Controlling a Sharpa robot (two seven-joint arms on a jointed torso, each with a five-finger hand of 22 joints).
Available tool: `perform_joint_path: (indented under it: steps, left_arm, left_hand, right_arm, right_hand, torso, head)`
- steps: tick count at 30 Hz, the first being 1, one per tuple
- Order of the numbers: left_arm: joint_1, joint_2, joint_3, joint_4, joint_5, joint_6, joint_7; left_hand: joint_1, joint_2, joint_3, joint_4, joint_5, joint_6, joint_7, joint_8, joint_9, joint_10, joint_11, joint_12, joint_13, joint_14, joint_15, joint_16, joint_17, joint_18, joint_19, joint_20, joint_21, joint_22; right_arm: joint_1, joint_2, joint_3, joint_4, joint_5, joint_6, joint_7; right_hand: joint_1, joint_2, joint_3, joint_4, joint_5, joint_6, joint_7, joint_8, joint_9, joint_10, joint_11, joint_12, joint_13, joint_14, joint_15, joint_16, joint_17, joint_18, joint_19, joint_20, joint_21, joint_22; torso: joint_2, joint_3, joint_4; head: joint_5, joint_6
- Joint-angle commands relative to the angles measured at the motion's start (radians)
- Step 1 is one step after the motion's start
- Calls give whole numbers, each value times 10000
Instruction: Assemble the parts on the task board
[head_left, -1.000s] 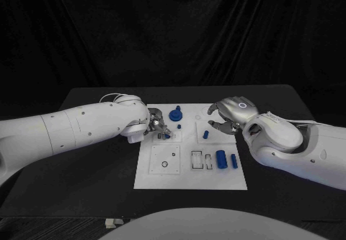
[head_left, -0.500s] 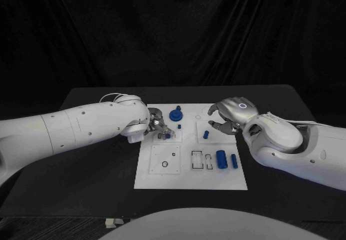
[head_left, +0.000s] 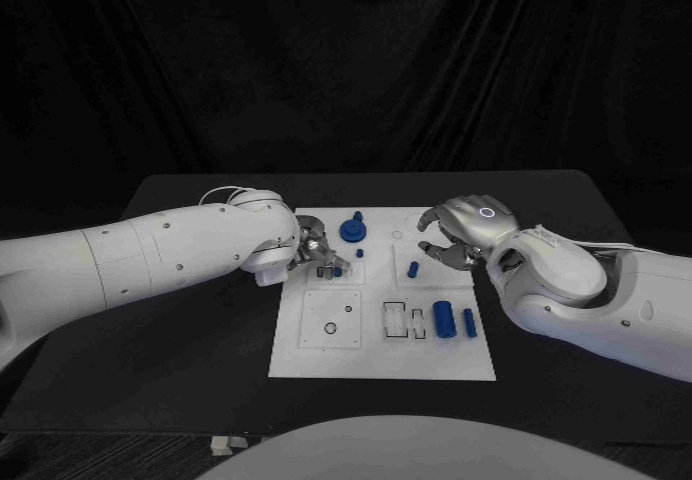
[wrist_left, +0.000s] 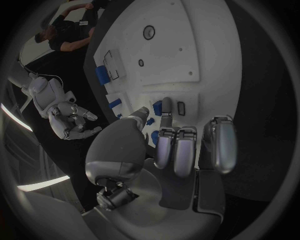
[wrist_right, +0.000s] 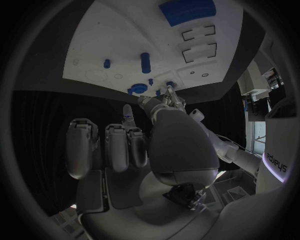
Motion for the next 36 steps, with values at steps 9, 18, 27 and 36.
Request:
perform_joint_path:
  steps: [9, 18, 27, 36]
  left_arm:
    - [241, -835, -32, 1008, -22, -848, 208]
    - [1214, -1629, -29, 1754, -22, -775, 265]
    - [1564, -1373, -31, 1055, -23, 48, 687]
    - [1348, -673, -37, -423, -25, 871, 956]
  left_hand:
    - [-86, -12, -719, 376, -519, 262, -54, 74, -20, 765, -13, 103, 2283, 1073, -24, 27, 2628, -34, 152, 19, 86, 1975]
    - [468, 177, -1462, 499, -326, 119, -293, 1131, 1289, 1022, -247, 422, 2624, 1073, -247, 27, 2628, -196, 573, -207, 800, 2189]
    - [963, 403, -2017, 510, -230, -512, -467, 2670, 3323, 1022, -390, 422, 2624, 1073, -365, 27, 2628, -245, 668, -319, 1015, 2254]
    - [1164, 536, -2281, 512, -303, -662, -545, 3295, 4240, 1022, -438, 422, 2624, 1073, -391, 27, 2628, -235, 629, -341, 984, 2242]
  right_arm:
    - [-21, -167, 6, 47, -35, -84, -155]
    - [-19, -214, 6, -4, -35, -80, -149]
    - [-20, -195, 6, -63, 36, -75, -81]
    - [-21, -221, 6, -64, 48, -305, 109]
  right_hand:
    - [-64, 70, 28, 10, 25, 60, -24, -9, -9, 1048, -5, 35, 2633, 620, -4, -54, 351, -2, 366, 13, -53, 2107]
    - [-83, 73, 38, 18, 39, 65, -29, -11, -17, 1048, -5, 35, 2633, 623, -5, -52, 361, -3, 369, 12, -46, 2110]
    - [-111, 73, 38, 34, 46, 79, -31, -7, -22, 1048, -9, 35, 2633, 631, -9, -38, 398, -10, 382, 11, -20, 2119]
    - [-155, 48, 31, 52, 53, 102, -45, 1, -29, 1048, -35, 35, 2633, 634, -24, -35, 404, -8, 380, 5, -27, 2117]
  torso:
    - [-3, 1, 0]
    - [-2, 1, -2]
    - [-5, 1, 3]
    - [6, -4, 4]
  head:
    - [48, 2]
    - [29, 2]
    - [74, 2]
    - [34, 2]
